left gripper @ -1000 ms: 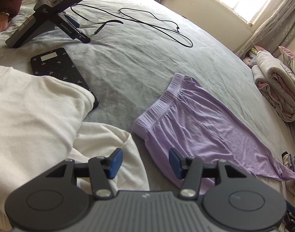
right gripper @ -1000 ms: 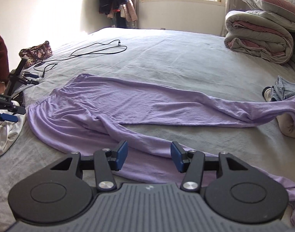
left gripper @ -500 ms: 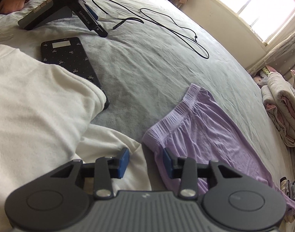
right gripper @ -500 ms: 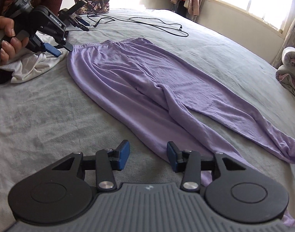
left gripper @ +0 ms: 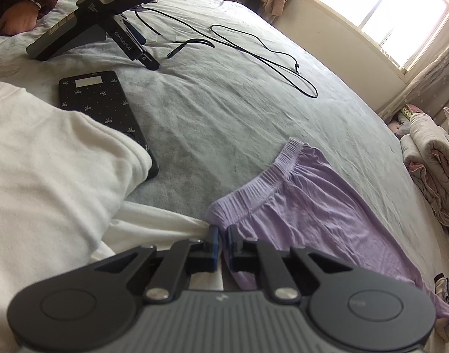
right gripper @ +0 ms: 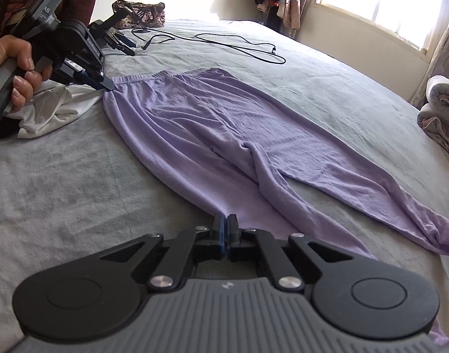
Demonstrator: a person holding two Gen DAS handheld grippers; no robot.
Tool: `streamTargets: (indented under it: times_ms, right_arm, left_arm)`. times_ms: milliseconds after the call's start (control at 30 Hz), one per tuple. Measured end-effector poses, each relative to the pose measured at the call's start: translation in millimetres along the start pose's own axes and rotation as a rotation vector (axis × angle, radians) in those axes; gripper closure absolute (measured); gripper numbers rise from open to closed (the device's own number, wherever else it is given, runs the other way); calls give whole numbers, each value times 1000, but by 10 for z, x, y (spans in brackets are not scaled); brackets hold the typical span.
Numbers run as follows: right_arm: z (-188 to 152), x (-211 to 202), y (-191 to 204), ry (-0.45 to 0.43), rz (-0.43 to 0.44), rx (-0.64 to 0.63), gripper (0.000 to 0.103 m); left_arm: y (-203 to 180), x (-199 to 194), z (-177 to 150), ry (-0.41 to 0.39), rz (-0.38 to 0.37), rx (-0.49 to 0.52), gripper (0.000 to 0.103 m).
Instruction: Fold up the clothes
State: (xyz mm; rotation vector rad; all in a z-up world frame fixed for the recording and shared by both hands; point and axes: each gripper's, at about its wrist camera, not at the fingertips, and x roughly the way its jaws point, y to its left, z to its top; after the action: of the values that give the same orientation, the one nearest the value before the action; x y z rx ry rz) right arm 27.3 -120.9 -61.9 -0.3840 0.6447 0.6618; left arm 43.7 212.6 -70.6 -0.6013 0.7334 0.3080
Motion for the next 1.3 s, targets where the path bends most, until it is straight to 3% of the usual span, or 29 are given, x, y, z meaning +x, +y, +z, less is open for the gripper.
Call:
streamTargets:
  times_ms: [200, 367, 467, 633, 767, 800, 867, 933, 1100, 1300]
  right_arm:
    - [92, -297, 70, -3, 172, 34, 102]
    - [90, -310, 189, 42, 300, 64, 102]
    - [44, -190, 245, 84, 299, 60, 102]
    - [-94, 14, 317, 137, 272, 63, 99]
    - [-71, -69, 254, 114, 282, 99, 80]
    - [-69, -105, 213, 102, 268, 104, 66]
    - [-68, -180, 125, 76, 232, 109, 57]
    - [-72, -249, 3, 59, 189, 125, 57]
    - [-170, -376, -413, 39, 29, 220, 57]
    - [-357, -500, -819, 36, -119, 314, 57]
  left_arm:
    - [20, -156, 32, -47, 40, 54, 98]
    - [93, -190, 35, -44, 105, 74, 101]
    - [96, -131, 12, -22, 161, 107, 103]
    - [63, -160, -14, -41, 166, 139, 102]
    - [-22, -282, -24, -94, 120, 152, 98]
    - [-58, -304, -34, -98, 99, 159, 96]
    - [-131, -339, -55, -101, 55, 172, 92]
    - [-239, -350, -105, -86, 7, 203, 82]
    - [-571, -313, -279, -11, -131, 279, 78]
    - [-916, -201, -543, 64, -193, 376, 73]
